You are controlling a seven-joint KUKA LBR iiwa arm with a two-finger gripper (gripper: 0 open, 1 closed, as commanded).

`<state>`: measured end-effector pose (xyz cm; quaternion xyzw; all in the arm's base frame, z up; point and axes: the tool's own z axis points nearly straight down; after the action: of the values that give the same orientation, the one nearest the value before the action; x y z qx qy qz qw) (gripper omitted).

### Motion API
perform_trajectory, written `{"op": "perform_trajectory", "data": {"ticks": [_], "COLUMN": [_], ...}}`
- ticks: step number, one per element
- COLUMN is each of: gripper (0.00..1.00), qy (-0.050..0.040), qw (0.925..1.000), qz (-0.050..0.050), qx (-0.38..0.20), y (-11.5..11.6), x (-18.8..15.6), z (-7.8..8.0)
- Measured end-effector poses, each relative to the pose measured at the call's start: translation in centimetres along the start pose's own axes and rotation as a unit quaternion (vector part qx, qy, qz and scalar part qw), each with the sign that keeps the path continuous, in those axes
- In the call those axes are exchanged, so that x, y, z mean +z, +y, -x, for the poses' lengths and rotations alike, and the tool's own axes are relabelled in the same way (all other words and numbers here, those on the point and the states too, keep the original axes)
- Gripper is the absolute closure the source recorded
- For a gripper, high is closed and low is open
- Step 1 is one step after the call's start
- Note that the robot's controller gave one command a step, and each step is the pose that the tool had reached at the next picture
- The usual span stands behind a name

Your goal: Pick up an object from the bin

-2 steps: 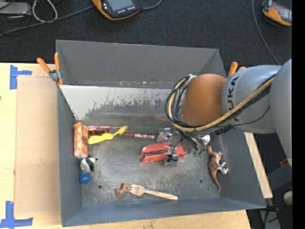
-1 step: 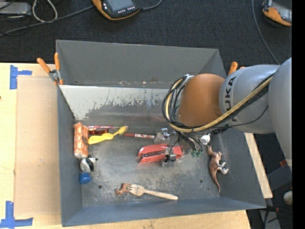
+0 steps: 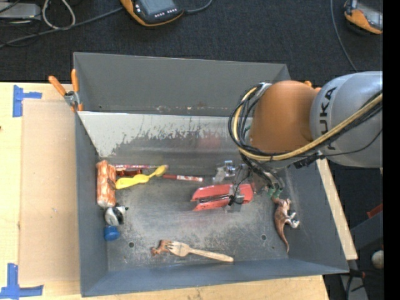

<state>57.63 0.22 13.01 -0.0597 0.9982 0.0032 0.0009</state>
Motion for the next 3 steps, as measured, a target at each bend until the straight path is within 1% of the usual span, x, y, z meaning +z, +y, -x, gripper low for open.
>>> {"op": "perform_trajectory", "data": {"ticks": [1,2,3], "gripper": [1.00,1.00,1.00], "qy": [-0.0029,-0.0026,0.0014], "qw": [0.9871,0.9824,0.9864], "qz": [0.000,0.000,0.002], "qx": [-0.160,-0.187,-0.164], "y": [1.7,-3.8,-3.5], "x": [0.9,4.3,0.1], "z": [-1.4,-3.4,-3.3]}}
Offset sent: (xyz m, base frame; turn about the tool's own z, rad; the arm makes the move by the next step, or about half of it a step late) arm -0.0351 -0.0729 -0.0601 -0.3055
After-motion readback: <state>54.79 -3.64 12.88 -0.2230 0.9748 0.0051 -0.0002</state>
